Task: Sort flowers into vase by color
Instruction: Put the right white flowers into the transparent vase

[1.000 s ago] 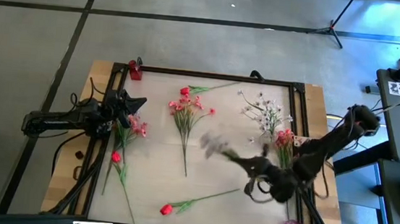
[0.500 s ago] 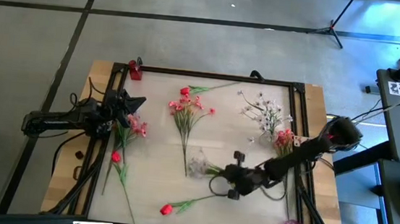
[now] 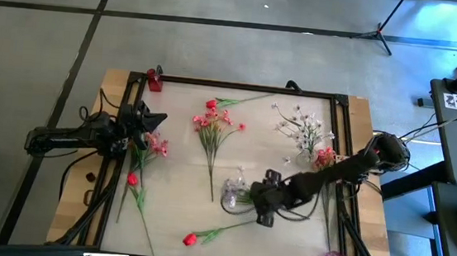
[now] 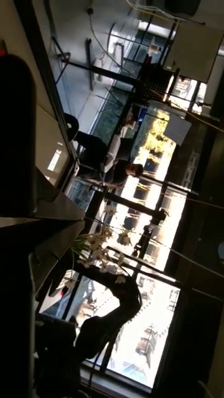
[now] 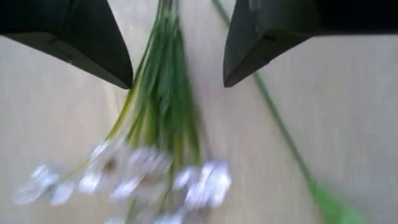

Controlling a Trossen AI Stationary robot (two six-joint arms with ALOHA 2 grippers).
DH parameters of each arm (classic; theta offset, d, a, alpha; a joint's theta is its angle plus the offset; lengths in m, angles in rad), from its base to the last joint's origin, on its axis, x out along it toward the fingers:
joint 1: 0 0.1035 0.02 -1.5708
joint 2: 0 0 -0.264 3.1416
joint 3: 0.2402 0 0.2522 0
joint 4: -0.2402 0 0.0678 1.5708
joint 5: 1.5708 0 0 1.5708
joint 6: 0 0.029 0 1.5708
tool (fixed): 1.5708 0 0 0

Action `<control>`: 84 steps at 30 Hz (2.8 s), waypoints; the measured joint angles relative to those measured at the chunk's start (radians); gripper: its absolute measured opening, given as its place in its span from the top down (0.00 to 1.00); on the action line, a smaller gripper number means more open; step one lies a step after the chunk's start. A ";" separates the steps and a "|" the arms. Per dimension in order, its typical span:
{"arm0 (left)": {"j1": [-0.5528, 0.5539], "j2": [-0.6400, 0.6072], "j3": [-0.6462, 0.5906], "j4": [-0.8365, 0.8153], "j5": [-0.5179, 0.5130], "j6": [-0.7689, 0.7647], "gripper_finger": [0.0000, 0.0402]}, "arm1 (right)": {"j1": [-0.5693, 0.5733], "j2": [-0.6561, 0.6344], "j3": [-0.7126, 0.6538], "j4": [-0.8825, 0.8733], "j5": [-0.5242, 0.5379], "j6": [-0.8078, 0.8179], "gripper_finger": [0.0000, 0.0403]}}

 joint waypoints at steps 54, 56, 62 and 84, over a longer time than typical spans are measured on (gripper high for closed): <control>-0.139 0.008 -0.005 0.094 0.270 0.125 1.00 | 0.159 -1.252 -0.563 0.534 0.387 -0.696 0.97; -0.158 0.008 -0.005 0.106 0.275 0.144 1.00 | 0.159 -1.366 -0.568 0.496 0.346 -0.747 0.97; -0.207 0.008 -0.005 0.150 0.377 0.228 1.00 | 0.159 -1.637 -0.567 0.343 0.315 -0.867 0.97; -0.219 0.021 -0.005 0.196 0.308 0.296 1.00 | 0.159 -1.677 -0.725 0.468 0.637 -0.925 0.97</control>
